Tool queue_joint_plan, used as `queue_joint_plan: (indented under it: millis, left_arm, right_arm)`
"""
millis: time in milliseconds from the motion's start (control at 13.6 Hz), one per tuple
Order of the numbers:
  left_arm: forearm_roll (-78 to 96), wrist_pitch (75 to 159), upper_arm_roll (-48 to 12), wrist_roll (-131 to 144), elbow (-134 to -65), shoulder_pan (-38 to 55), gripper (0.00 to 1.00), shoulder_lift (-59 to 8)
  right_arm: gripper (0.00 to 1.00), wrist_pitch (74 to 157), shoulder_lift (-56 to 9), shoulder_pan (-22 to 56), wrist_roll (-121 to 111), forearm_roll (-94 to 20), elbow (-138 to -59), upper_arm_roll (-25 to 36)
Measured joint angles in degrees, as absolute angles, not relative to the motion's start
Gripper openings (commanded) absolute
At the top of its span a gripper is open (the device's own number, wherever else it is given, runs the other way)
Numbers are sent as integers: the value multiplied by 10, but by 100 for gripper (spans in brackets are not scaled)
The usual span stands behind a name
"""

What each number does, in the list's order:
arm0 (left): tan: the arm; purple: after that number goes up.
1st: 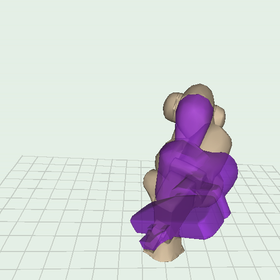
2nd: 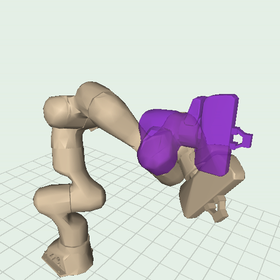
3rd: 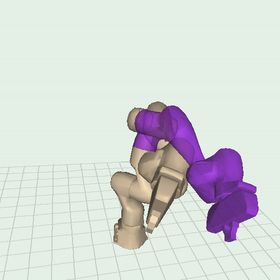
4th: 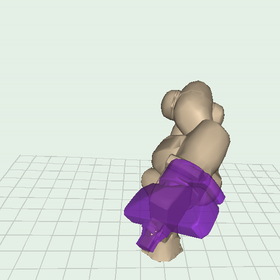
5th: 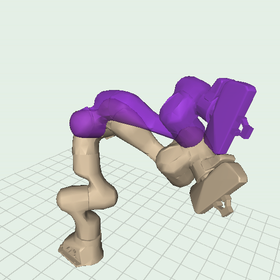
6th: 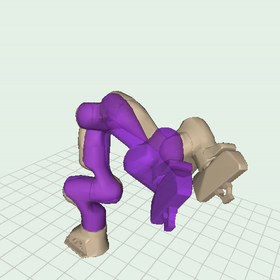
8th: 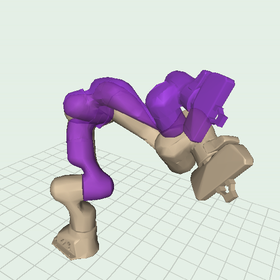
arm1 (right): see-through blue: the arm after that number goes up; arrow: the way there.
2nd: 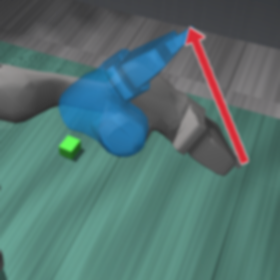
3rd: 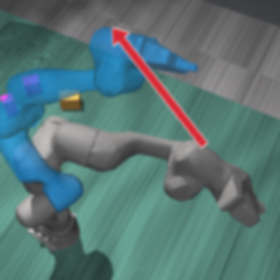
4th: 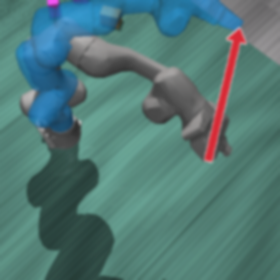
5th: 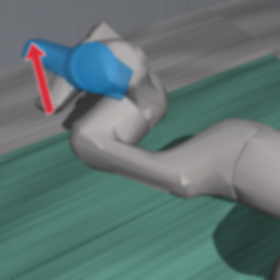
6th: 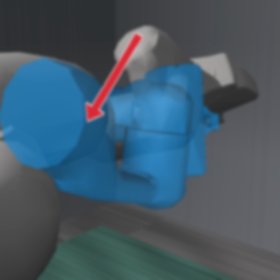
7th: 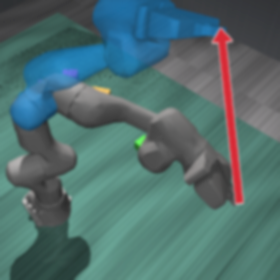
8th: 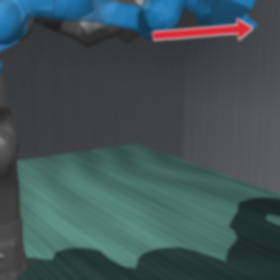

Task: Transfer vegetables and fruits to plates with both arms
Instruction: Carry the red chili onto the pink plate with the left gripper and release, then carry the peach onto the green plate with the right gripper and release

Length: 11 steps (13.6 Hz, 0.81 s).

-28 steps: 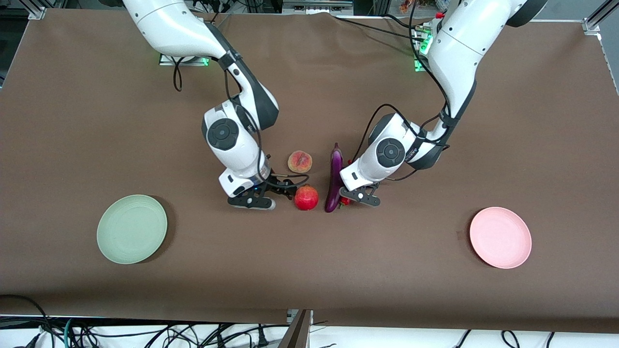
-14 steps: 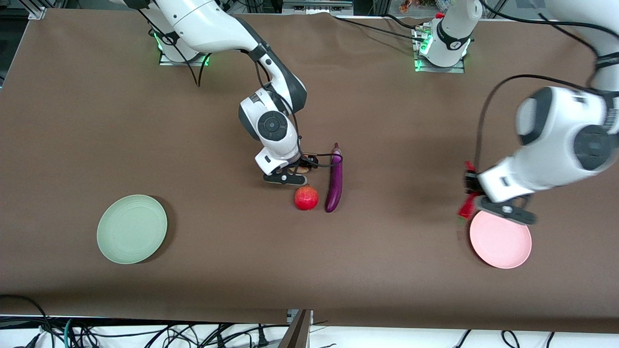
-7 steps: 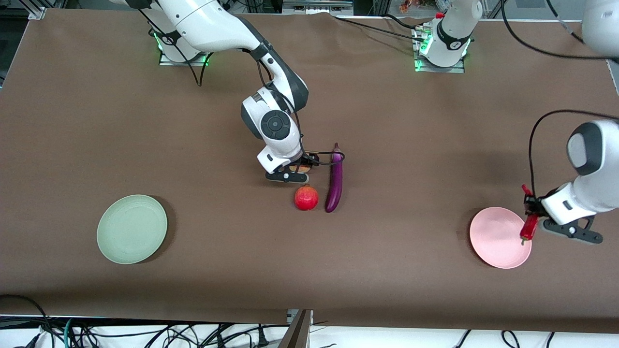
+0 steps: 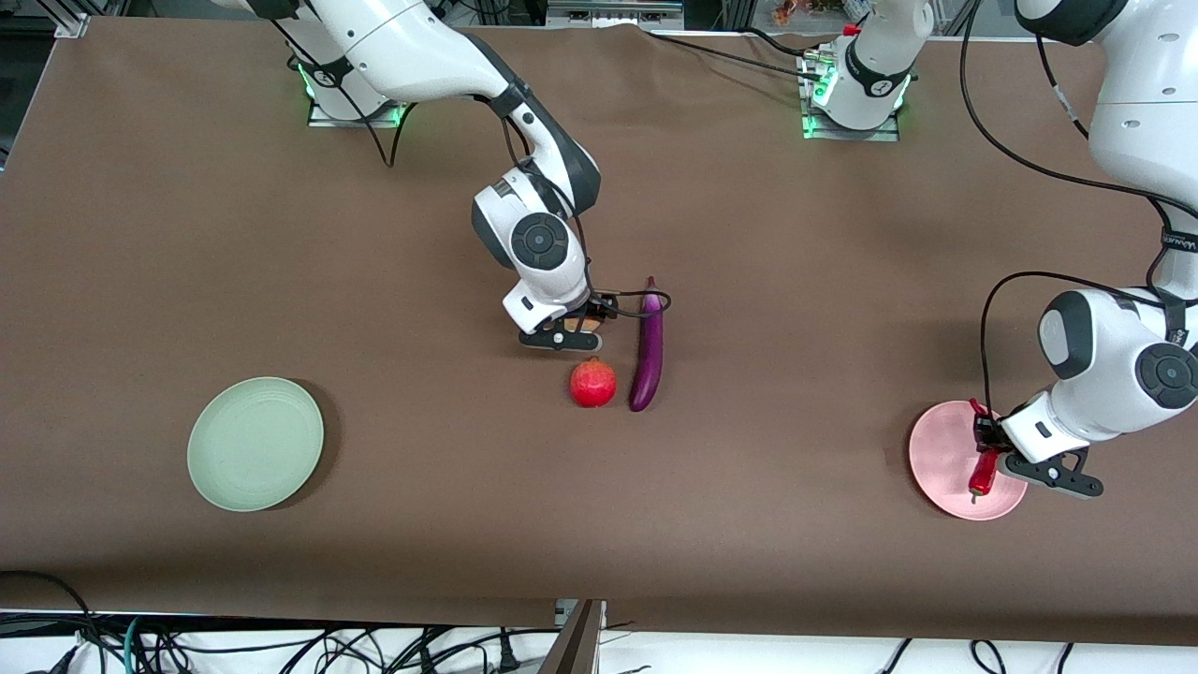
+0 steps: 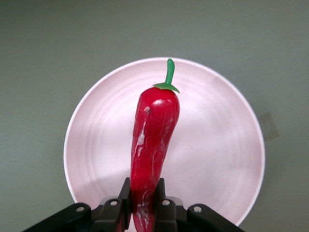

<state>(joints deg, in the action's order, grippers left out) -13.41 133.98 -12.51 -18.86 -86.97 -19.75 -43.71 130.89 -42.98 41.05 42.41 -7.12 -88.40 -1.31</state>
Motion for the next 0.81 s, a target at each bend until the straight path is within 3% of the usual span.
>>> queue_joint_plan:
  millis: [73, 147, 220, 440, 807]
  left_arm:
    - [-134, 1350, -120, -189, -870, -198, 7, -441]
    - [-134, 1363, -117, -189, -869, -199, 28, -447]
    - [-134, 1373, -116, -189, -869, -199, 99, -454]
    - [-134, 1383, -115, -189, -867, -199, 100, -463]
    - [-134, 1356, -120, -189, -846, -200, 100, -448]
  right_arm:
    - [35, 1309, -430, 411, 424, -71, -884, -13]
    - [35, 1309, -430, 411, 424, -71, -884, -13]
    - [35, 1309, -430, 411, 424, -71, -883, -12]
    - [35, 1256, -419, 400, 395, -70, -865, 10]
    - [35, 1112, -360, 292, 153, -69, -843, 89]
